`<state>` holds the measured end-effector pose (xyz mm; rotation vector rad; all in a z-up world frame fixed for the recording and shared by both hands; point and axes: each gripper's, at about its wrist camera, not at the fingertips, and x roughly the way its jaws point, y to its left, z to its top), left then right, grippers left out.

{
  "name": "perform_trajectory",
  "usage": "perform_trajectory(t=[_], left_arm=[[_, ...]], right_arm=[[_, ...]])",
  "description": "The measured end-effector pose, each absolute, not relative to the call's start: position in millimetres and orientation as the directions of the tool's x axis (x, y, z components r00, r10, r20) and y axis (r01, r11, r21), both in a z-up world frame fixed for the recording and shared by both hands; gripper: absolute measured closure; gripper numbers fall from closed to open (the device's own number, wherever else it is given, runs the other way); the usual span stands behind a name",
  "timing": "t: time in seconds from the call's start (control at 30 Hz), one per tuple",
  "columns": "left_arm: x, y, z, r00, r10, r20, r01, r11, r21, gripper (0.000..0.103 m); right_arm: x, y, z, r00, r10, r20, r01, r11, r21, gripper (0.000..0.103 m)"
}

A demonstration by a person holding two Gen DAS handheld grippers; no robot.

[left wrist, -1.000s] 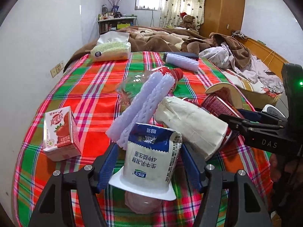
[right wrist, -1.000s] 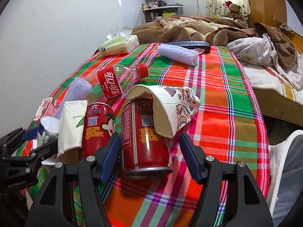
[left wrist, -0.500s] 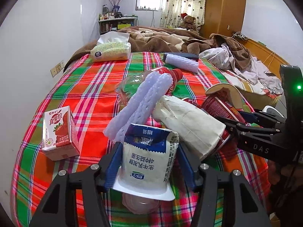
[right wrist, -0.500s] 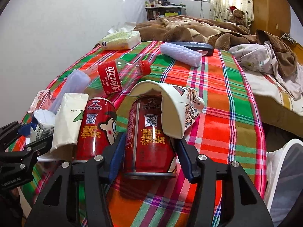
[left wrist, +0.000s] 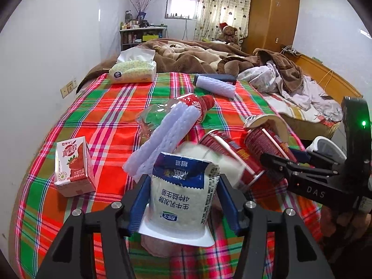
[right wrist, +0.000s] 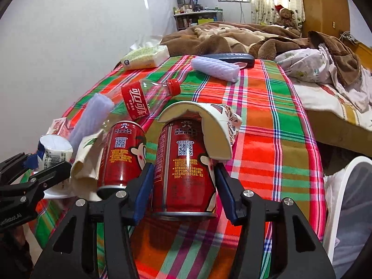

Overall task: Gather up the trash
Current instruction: 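Grasp the white-blue yogurt pouch with the left tool while the right tool grasps a red can, then carry the pouch and red can over the bin and release both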

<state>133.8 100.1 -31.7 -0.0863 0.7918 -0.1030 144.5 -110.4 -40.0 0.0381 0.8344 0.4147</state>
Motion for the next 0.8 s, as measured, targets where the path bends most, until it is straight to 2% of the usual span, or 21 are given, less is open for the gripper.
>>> perform_trajectory(t=[0.07,0.4,0.8], left_arm=[[131.4,100.0,-28.3,0.700,-0.148,-0.698,0.064,0.987,-0.146,0.045],[118.9,85.3,-15.1,0.721,-0.146,-0.677,0.086,0.989,-0.122,0.045],[101.6,78.4,-5.7,0.734,-0.167,-0.658,0.097,0.985,-0.142,0.045]], right_arm=[[142.9,-114.3,-39.7,0.589,0.396,-0.704,-0.346,0.911,0.223,0.049],[129.3,-134.4,-40.8,0.527,0.513,-0.678,-0.365,0.857,0.365,0.049],[102.4,-153.2,-36.8,0.537,0.528,-0.658,-0.366,0.849,0.382,0.049]])
